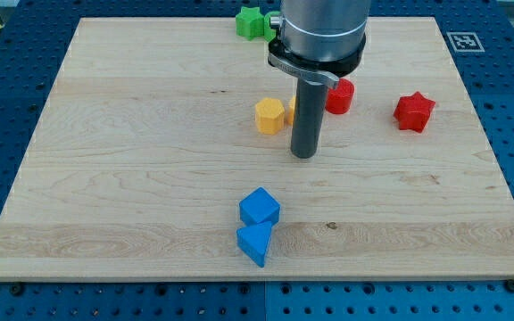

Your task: Place the red circle towards the top left side of the red star

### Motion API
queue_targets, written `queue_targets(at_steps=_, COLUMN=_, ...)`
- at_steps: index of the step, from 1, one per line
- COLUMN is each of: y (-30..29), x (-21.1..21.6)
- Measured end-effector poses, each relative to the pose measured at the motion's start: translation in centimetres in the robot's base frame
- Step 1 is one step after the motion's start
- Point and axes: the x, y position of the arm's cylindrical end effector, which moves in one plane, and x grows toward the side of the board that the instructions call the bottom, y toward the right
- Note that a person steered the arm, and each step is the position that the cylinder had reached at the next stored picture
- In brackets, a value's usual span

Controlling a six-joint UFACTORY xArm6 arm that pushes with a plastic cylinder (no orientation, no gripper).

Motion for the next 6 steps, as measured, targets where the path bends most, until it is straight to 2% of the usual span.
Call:
queue_targets(at_steps=2, y=1.7, x=-6.3)
queue_targets(at_steps=5, y=1.9, x=-7.1)
queue_targets(at_steps=6, y=4.4, x=-7.5)
